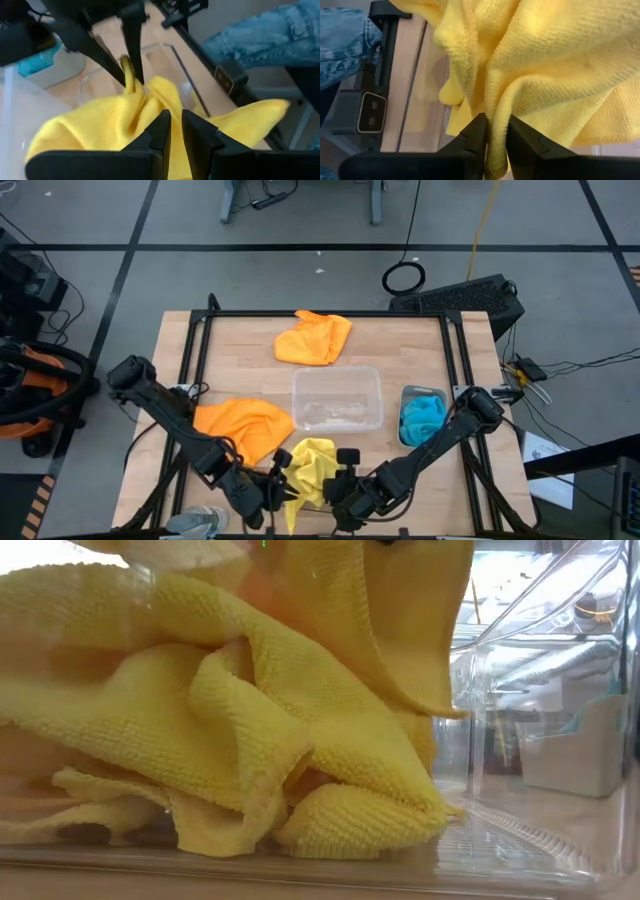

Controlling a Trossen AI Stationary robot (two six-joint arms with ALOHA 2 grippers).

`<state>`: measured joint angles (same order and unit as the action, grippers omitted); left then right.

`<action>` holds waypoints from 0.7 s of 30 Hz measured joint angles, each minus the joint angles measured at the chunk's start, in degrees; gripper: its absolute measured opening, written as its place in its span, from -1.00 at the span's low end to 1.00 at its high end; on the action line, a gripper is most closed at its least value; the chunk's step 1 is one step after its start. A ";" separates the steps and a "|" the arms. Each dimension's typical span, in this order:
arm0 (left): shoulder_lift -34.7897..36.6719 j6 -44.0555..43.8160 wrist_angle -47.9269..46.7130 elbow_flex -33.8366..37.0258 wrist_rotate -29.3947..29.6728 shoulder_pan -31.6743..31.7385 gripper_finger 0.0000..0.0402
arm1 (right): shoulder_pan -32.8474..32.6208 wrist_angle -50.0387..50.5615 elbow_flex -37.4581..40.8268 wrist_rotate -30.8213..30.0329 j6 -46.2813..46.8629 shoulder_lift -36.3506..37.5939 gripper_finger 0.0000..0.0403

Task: Sort microfiber towel by color & place in baskets
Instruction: Put the yellow microfiber cloth into the transparent bin

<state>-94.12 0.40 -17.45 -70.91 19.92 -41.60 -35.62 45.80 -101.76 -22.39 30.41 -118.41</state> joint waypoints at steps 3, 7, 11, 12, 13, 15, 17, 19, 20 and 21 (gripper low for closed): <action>-1.93 0.41 -0.04 0.00 0.02 0.57 -0.73 | 0.02 -0.01 -1.17 0.01 -0.18 0.00 -0.70; -3.86 1.45 -0.02 0.00 0.06 2.47 -0.73 | -0.31 1.59 -3.83 0.96 -0.22 0.00 -0.70; -5.41 1.43 -0.09 0.04 -0.34 4.59 -0.73 | -1.44 2.82 -6.48 5.30 0.25 0.02 -0.70; -5.62 1.42 -0.03 0.04 -0.35 5.08 -0.73 | -1.74 2.97 -7.00 5.92 0.30 0.02 -0.70; -5.78 1.42 0.01 0.04 -0.38 5.45 -0.73 | -2.09 3.00 -7.53 6.36 0.33 0.02 -0.70; -5.90 1.26 0.45 0.04 -0.39 6.22 -0.73 | -2.77 3.44 -8.51 6.36 0.21 0.02 -0.70; -5.91 -0.12 0.85 0.04 -0.43 6.95 -0.73 | -3.35 4.09 -9.40 6.16 -0.19 0.02 -0.70; -5.89 -1.25 0.74 0.04 -2.10 7.64 -0.73 | -3.56 4.31 -10.13 5.20 -1.38 0.02 -0.70; -5.89 -1.44 0.74 0.04 -3.70 7.86 -0.73 | -3.62 4.35 -10.37 4.11 -2.16 0.02 -0.70; -5.90 -1.34 0.78 0.04 -5.60 7.98 -0.73 | -3.61 4.41 -10.53 2.58 -2.86 0.02 -0.70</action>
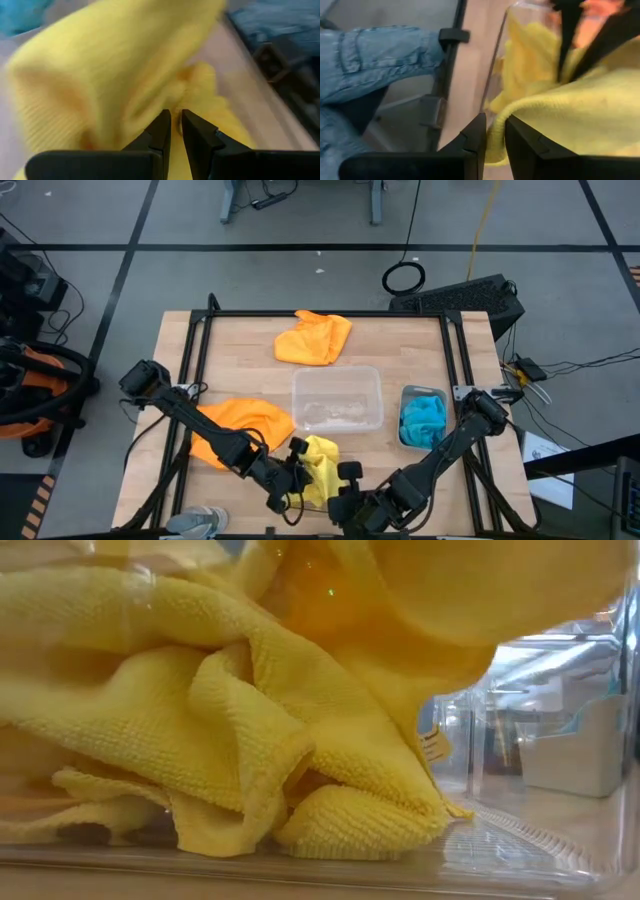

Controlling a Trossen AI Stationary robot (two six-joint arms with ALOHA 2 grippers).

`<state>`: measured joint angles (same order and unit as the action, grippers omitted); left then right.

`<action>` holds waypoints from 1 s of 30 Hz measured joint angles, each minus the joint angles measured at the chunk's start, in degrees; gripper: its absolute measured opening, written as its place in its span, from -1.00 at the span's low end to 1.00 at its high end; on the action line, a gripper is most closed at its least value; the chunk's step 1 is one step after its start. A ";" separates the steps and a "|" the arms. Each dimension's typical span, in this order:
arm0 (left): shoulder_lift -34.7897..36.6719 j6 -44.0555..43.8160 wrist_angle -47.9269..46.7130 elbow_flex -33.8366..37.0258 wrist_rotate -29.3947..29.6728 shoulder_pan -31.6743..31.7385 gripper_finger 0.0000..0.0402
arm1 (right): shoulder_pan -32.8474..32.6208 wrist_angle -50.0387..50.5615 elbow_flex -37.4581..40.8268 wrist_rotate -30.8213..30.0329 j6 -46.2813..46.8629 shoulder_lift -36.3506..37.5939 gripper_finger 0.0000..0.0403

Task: Sort microfiber towel by color & place in baskets
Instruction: Put the yellow microfiber cloth into the transparent bin

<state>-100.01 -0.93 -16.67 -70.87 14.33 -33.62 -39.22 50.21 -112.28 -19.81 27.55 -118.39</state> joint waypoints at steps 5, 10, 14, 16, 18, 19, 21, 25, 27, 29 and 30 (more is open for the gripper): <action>0.01 2.87 2.29 0.00 -6.42 -0.88 -0.73 | 0.91 0.79 -0.07 -10.12 -4.32 0.00 -0.70; 0.59 3.86 1.84 0.00 -6.64 -2.82 -0.73 | 2.01 3.33 -0.05 -4.51 -1.10 0.02 -0.70; 1.83 4.49 0.69 -0.21 -6.10 -4.42 -0.73 | 2.15 5.04 -0.05 -5.05 -0.92 0.02 -0.72; 2.42 4.45 -0.38 -0.60 -4.68 -5.30 -0.73 | 2.52 5.24 -0.03 -7.39 -3.31 0.02 -0.75; 2.98 4.45 -0.24 -1.07 -3.12 -6.01 -0.73 | 3.29 4.63 0.39 -11.00 -4.99 0.04 -0.79; 3.36 4.44 -0.26 -1.14 -2.26 -6.50 -0.73 | 3.89 4.16 0.75 -11.64 -5.20 0.04 -0.82; 3.72 4.42 -0.38 -1.14 -0.72 -7.01 -0.73 | 5.34 2.94 2.05 -9.99 -5.17 0.04 -0.90; 3.70 4.26 -2.49 -1.14 0.50 -7.81 -0.73 | 6.95 -0.22 6.50 -7.08 -5.72 0.04 -0.98; 3.70 3.68 -3.71 -1.11 0.62 -8.02 -0.73 | 7.19 -1.05 8.58 -6.47 -4.84 0.00 -0.98; 3.70 2.38 -3.93 -0.48 0.70 -7.96 -0.73 | 7.29 -2.34 10.46 -4.09 -3.42 0.00 -0.99; 3.68 1.69 -3.91 -0.20 0.70 -7.78 -0.73 | 7.36 -3.12 11.26 -3.20 -2.97 0.00 -0.99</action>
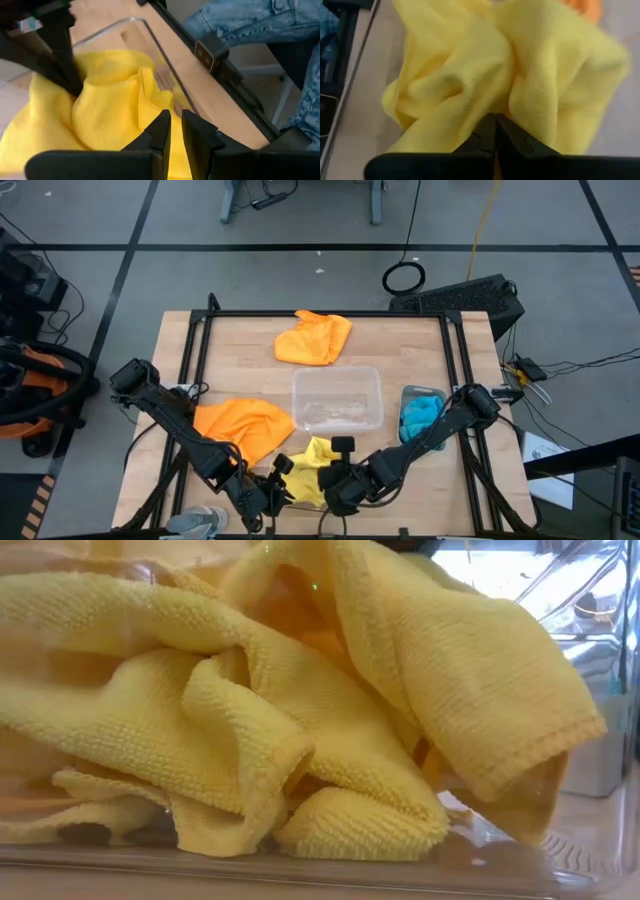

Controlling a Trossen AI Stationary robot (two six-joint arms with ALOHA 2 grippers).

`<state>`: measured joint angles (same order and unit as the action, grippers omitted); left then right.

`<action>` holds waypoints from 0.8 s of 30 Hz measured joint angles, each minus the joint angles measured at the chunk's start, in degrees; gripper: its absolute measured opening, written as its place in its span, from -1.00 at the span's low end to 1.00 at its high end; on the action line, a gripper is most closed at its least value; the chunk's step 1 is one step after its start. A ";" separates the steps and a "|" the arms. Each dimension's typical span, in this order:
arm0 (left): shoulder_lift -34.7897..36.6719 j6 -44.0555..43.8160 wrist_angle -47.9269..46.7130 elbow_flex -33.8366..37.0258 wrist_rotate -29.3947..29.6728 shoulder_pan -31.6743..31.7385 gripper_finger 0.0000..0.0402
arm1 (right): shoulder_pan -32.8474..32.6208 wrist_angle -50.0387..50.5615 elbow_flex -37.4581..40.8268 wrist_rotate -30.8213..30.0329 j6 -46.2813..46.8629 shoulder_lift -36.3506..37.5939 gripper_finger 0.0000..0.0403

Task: Sort microfiber towel by color & place in baskets
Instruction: Put the yellow microfiber cloth into the transparent bin

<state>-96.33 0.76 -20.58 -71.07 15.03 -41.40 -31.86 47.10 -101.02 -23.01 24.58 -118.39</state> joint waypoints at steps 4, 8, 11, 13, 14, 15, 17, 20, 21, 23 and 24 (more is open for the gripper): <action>-0.06 -0.40 0.29 0.54 0.06 0.33 -0.73 | -0.07 -2.78 2.70 0.72 0.67 0.00 -0.99; -0.94 1.72 0.90 0.66 -1.38 0.95 -0.73 | -0.47 -3.74 3.34 0.92 0.21 0.00 -0.99; -1.61 2.69 2.59 0.60 -1.67 1.80 -0.73 | -0.60 -3.71 4.10 2.72 -1.32 -0.01 -1.00; -1.98 2.81 2.00 0.68 -2.08 2.27 -0.73 | -0.54 -4.36 4.70 3.78 -2.98 -0.02 -1.00; -2.24 2.79 2.04 0.70 -2.76 2.68 -0.73 | -0.54 -4.86 5.06 3.80 -3.62 0.00 -1.00; -2.67 2.81 2.94 0.65 -3.68 3.23 -0.73 | -0.54 -5.41 5.44 3.74 -4.18 -0.02 -1.00; -3.55 3.01 3.28 0.57 -5.43 3.93 -0.73 | -0.52 -5.32 5.67 3.77 -5.14 -0.02 -1.00; -5.53 3.00 4.14 0.63 -7.80 5.28 -0.73 | -0.71 -5.80 5.56 3.86 -6.56 -0.02 -1.00; -6.10 3.01 3.96 0.63 -8.02 5.74 -0.73 | -0.90 -5.33 5.28 3.88 -7.56 -0.02 -1.00; -7.34 2.99 3.69 0.63 -8.61 6.71 -0.73 | -1.62 -4.28 4.40 3.88 -11.15 -0.02 -1.00; -7.86 2.99 3.48 0.63 -8.70 7.10 -0.73 | -2.18 -3.49 3.58 3.85 -13.95 -0.02 -1.00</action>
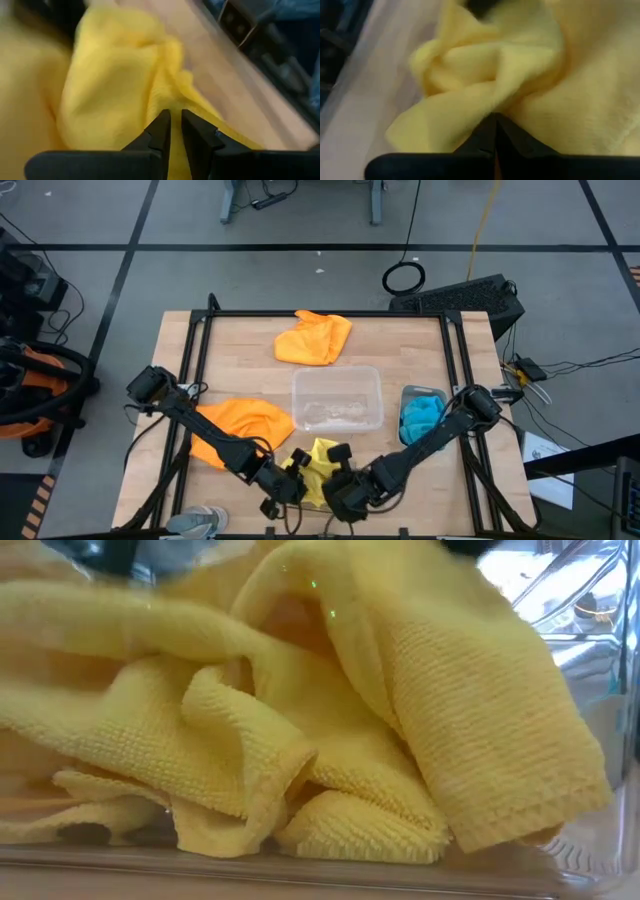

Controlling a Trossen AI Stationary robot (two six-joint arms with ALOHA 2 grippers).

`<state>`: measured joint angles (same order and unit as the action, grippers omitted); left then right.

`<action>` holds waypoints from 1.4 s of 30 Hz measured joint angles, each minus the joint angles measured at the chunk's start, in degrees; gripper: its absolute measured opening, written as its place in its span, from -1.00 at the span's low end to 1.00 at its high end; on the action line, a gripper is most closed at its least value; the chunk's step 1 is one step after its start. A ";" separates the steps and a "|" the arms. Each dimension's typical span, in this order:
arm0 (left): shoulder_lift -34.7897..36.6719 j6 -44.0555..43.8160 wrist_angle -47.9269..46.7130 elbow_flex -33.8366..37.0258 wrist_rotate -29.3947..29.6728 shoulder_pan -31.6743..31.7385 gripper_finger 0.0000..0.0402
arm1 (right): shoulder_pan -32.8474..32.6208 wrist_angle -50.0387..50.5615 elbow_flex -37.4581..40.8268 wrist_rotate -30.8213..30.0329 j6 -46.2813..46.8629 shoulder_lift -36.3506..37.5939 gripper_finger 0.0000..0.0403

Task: Sort microfiber towel by color & place in baskets
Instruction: Put the yellow microfiber cloth into the transparent bin

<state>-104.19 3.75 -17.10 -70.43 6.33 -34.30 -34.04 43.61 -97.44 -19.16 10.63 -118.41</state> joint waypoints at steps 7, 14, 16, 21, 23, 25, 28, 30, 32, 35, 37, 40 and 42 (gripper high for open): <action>0.81 -0.43 0.00 0.03 -0.33 1.19 -0.73 | -3.43 3.72 -6.49 -4.47 -22.06 0.00 -1.00; 1.82 -0.44 0.13 -1.82 -0.33 -0.86 -0.73 | -3.21 5.62 -9.97 -6.78 -24.52 0.00 -1.00; 2.38 -0.42 -0.84 -2.37 -0.32 -1.95 -0.73 | -2.73 5.43 -10.48 -8.42 -25.76 0.00 -1.00; 5.70 -0.42 -2.16 -3.08 0.67 -5.56 -0.73 | 0.51 3.01 -10.57 -10.55 -25.09 0.00 -1.00; 7.14 -0.39 -1.82 -3.10 3.43 -7.35 -0.73 | 2.13 -0.41 -9.54 -10.58 -22.85 0.00 -1.00; 8.38 -0.35 -2.15 -3.10 7.61 -9.21 -0.73 | 3.44 -4.07 -7.72 -10.39 -21.32 0.00 -1.00; 9.54 -0.32 -2.76 -3.13 12.51 -11.49 -0.73 | 4.66 -9.04 -4.63 -8.76 -21.25 -0.02 -1.00; 9.67 -0.23 -3.47 -3.13 14.49 -12.65 -0.73 | 4.87 -13.40 -2.14 -7.50 -22.58 -0.02 -1.00; 9.67 0.13 -3.73 -3.13 15.29 -13.51 -0.73 | 4.87 -15.81 0.32 -7.38 -24.45 -0.02 -1.00; 9.67 0.08 -4.02 -3.13 15.44 -13.90 -0.73 | 4.85 -18.24 3.31 -7.02 -26.66 -0.04 -1.00; 9.67 0.03 -4.53 -3.13 15.78 -13.84 -0.73 | 4.85 -19.73 5.28 -6.18 -27.46 -0.04 -1.00; 9.67 0.09 -4.48 -3.13 16.70 -13.45 -0.73 | 4.72 -21.20 7.70 -5.95 -27.83 -0.04 -1.00; 9.67 0.02 -4.49 -3.13 16.70 -12.98 -0.73 | 4.72 -23.45 9.43 -5.92 -27.97 -0.02 -1.00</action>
<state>-94.52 3.77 -21.59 -73.56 23.03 -47.29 -29.32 20.16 -88.01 -25.08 -17.34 -118.43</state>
